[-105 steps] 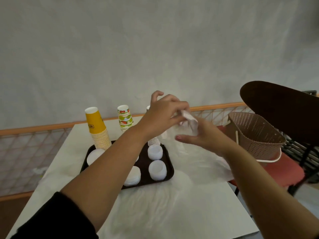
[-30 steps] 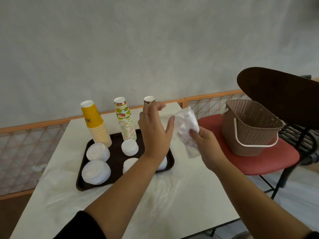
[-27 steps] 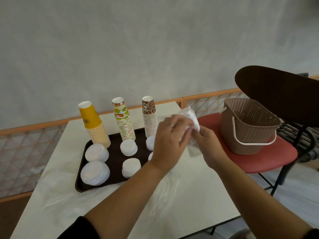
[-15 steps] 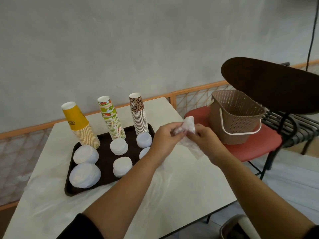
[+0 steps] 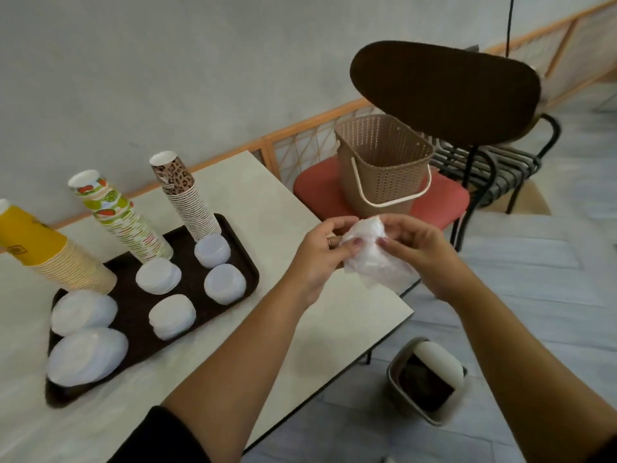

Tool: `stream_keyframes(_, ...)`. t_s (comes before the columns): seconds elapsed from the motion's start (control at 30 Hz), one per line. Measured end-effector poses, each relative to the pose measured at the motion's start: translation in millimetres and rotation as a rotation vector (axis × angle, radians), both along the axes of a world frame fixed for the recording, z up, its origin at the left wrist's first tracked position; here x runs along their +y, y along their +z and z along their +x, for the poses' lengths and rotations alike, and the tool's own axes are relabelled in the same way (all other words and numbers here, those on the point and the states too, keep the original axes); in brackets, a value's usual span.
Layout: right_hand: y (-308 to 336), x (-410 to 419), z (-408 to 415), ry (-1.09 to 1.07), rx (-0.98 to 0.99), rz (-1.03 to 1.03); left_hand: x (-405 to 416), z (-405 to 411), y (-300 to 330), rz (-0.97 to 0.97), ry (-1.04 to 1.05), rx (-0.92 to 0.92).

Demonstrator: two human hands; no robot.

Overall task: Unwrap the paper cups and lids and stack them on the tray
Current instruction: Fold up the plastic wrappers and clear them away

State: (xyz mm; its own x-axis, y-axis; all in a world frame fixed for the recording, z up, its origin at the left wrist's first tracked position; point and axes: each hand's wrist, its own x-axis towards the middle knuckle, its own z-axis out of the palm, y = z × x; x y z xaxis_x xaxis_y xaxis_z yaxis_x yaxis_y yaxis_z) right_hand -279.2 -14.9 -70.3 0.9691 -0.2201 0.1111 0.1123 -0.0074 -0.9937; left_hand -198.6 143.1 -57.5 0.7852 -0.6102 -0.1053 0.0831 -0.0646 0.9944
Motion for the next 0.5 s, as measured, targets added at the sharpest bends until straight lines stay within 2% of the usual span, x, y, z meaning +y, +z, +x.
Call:
stream_keyframes(0.1,-19,-30,-26,-0.040,0.080,0.031,-32,-16,-24,0.029,-0.097,0.035)
stream_keyframes(0.27,-74,-82,-78,-0.136,0.255,0.073,-93,-50,-77,0.222,-0.245,0.007)
stream_keyframes(0.5,-198,-112,-130,-0.313,0.584,0.077,-142,-95,-196,0.585,-0.334,-0.257)
